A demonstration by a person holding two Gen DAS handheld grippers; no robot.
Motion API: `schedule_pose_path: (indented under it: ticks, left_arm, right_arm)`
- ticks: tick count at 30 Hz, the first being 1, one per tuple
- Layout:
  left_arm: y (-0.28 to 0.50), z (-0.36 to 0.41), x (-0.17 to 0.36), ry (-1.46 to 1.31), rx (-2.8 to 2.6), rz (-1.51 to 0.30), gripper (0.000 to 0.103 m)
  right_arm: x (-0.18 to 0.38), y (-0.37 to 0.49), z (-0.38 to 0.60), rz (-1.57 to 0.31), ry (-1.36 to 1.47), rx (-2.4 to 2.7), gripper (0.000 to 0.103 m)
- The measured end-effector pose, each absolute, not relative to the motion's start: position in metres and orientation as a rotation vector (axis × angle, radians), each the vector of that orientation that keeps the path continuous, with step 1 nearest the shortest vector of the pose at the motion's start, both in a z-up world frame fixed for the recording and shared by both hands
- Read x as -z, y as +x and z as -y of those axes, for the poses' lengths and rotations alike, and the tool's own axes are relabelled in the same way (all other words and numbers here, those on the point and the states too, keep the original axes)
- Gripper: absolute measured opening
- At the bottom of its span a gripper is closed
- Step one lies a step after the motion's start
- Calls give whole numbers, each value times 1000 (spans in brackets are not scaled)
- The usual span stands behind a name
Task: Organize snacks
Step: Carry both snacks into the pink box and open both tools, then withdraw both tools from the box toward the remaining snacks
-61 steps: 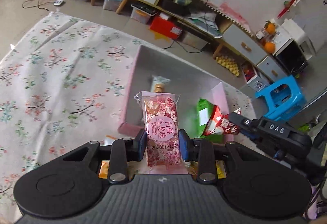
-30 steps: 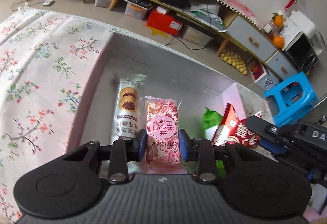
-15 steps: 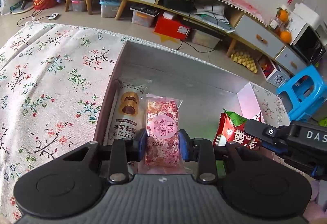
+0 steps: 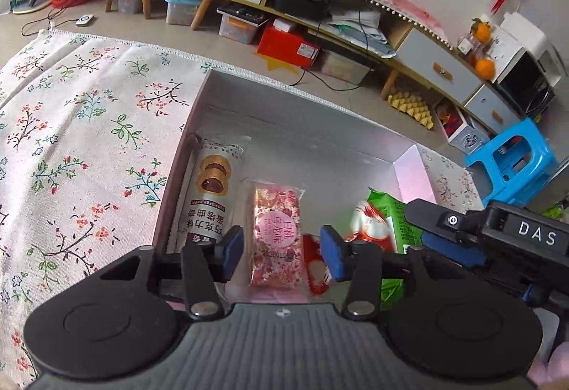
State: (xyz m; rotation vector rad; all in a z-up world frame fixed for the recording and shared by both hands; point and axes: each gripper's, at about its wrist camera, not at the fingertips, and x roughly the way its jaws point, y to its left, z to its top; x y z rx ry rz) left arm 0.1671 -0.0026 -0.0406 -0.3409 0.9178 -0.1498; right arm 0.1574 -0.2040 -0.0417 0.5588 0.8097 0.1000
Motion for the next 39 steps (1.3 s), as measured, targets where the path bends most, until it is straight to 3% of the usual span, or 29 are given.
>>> schedule_pose_path:
  ticks: [3, 10, 19, 39]
  left_arm:
    - [163, 4, 36, -318, 162, -910, 55]
    - [151, 7, 28, -278, 178, -903, 76]
    - [127, 10, 15, -182, 181, -890, 99]
    - [58, -46, 22, -70, 170, -915, 102]
  right_arm:
    - [37, 155, 209, -802, 558, -92, 49]
    - [27, 143, 207, -805, 511, -91, 71]
    - [7, 118, 194, -795, 386, -149, 88]
    - [13, 54, 167, -829, 140, -103, 92]
